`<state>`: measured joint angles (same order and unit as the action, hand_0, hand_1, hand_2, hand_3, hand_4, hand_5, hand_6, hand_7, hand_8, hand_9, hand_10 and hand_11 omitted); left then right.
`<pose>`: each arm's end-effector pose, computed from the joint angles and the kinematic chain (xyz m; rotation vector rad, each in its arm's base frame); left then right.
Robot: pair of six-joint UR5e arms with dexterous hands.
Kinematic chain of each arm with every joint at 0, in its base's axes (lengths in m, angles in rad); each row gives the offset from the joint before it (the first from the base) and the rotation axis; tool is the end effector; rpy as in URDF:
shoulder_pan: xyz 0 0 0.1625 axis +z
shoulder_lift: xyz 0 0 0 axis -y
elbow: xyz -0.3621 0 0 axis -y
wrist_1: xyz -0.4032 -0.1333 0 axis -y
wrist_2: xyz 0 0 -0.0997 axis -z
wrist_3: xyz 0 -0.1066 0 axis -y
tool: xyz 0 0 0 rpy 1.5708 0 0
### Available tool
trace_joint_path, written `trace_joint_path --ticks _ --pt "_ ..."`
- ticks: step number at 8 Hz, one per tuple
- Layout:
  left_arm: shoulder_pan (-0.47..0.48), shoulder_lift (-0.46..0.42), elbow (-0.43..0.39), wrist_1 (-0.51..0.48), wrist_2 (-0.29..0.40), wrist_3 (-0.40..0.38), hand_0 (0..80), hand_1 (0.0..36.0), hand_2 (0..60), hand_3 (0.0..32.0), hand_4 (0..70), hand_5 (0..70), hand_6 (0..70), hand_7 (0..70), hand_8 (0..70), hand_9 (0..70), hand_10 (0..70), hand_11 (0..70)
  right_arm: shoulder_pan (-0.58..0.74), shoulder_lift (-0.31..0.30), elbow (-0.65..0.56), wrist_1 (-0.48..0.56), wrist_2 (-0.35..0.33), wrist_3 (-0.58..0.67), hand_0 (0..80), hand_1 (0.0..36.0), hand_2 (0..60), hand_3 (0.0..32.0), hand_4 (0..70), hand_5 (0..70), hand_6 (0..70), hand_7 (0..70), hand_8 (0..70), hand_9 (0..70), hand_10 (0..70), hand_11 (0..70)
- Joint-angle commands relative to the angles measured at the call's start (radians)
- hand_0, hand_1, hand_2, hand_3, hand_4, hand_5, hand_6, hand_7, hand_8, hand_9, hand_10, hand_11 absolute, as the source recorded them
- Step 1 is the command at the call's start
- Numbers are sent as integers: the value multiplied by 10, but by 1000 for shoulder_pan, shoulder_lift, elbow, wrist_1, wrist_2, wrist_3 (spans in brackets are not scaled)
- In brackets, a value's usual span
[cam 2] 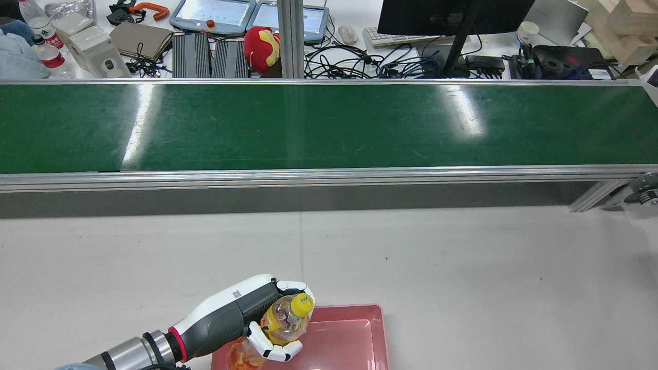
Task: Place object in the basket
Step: 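Lift the bottle off the belt and carry it over the pink tray, then open the left hand to release the bottle into the tray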
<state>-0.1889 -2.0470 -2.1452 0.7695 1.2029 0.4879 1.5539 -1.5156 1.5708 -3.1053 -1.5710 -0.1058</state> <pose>0.4487 -0.2605 0.2026 -0.6116 1.9228 -1.1917 0.1242 -0.5400 0.5913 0.1003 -2.2592 2.0596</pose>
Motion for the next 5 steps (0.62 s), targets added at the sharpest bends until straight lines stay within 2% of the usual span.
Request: trace_joint_path --ticks 1,2,3,4,5 --pt "-1 33 -8 27 0 -3 578 212 92 0 99 458 0 37 181 230 129 209 0 0 0 -1 0 0 0 0 0 0 0 0 0 0 0 0 0 0" --pt "-3 34 -27 30 1 -6 613 168 0 0 67 318 0 13 121 146 72 128 0 0 0 -1 0 0 0 0 0 0 0 0 0 0 0 0 0 0" --pt "-4 42 -48 30 0 -6 637 149 0 18 25 201 0 0 72 76 49 96 0 0 0 -1 0 0 0 0 0 0 0 0 0 0 0 0 0 0" --pt "-15 47 -59 30 0 -8 730 122 0 42 4 173 0 0 51 47 39 82 0 0 0 1 0 0 0 0 0 0 0 0 0 0 0 0 0 0" --pt "-17 62 -83 30 0 -9 773 115 0 54 0 161 0 0 46 40 33 74 0 0 0 -1 0 0 0 0 0 0 0 0 0 0 0 0 0 0"
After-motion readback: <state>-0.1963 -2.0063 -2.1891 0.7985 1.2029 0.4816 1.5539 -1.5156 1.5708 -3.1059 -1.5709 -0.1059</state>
